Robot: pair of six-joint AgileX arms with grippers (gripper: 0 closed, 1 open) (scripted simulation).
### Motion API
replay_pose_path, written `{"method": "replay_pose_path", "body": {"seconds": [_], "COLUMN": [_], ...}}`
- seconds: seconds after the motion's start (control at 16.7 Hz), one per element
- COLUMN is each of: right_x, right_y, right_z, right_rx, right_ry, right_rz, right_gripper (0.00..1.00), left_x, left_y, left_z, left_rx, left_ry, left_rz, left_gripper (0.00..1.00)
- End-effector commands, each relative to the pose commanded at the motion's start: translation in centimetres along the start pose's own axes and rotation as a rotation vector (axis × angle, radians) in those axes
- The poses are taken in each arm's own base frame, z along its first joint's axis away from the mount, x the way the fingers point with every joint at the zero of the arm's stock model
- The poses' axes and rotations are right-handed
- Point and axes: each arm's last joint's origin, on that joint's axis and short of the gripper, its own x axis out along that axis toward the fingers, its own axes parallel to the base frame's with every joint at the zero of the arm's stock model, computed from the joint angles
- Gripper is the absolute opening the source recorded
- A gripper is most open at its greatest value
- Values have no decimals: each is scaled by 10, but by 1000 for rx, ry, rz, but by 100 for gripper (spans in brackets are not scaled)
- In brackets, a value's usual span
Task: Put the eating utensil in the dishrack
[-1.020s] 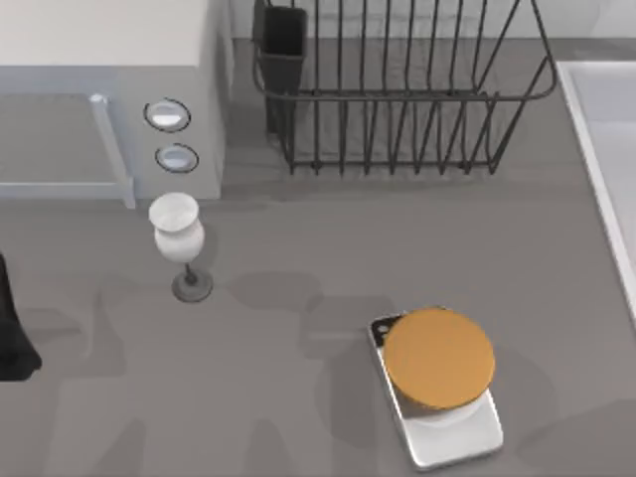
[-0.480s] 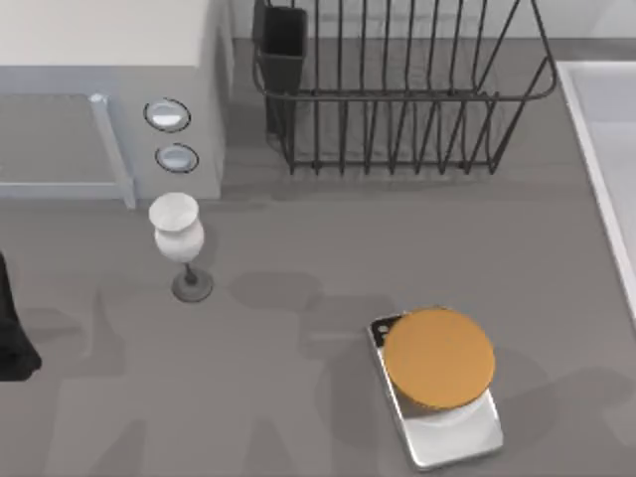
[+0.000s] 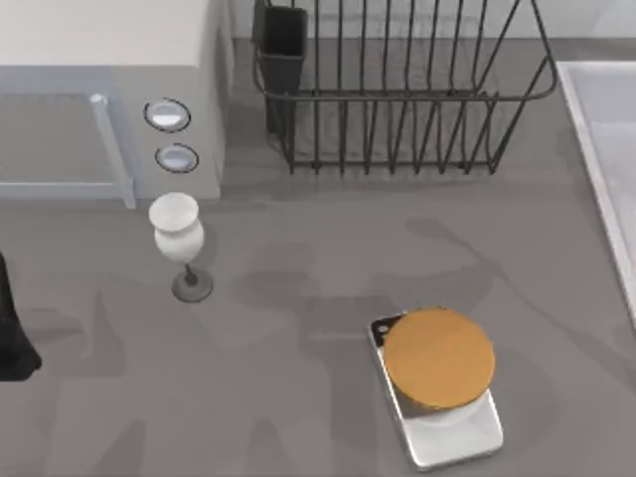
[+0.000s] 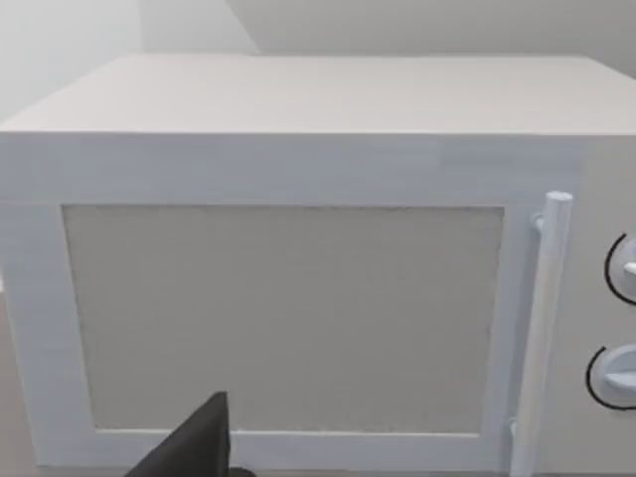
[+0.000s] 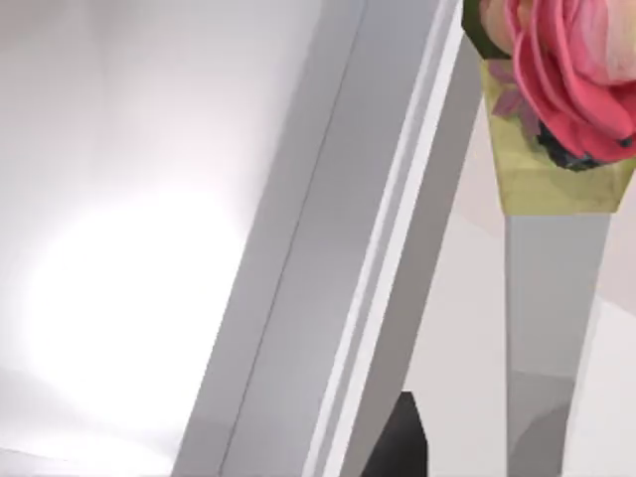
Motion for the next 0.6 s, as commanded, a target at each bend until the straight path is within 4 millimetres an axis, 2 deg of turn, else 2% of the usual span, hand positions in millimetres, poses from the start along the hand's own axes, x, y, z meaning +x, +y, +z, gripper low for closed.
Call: {"method": "replay_pose_path", "body": {"seconds": [0.18,0.3,0.48,0.6], "right_x": [-51,-97,-167,-202], "right_y": [59,99,145,164], "right_z": [55,76,79,72], "right_rx": [97,221,453,600], "right_ry": [-307,-531,-810,-930], "right_rz": [-128,-148,-86,-18], "right_gripper": [0,0,0,0], "left_x": [0,0,0,0], "left_y": [0,0,0,0], "left_z": [0,0,0,0], "left_rx": [0,0,0,0], "left_ry": [0,0,0,0], "left_rz": [0,0,0,0], "left_gripper": [100,100,100,100]}}
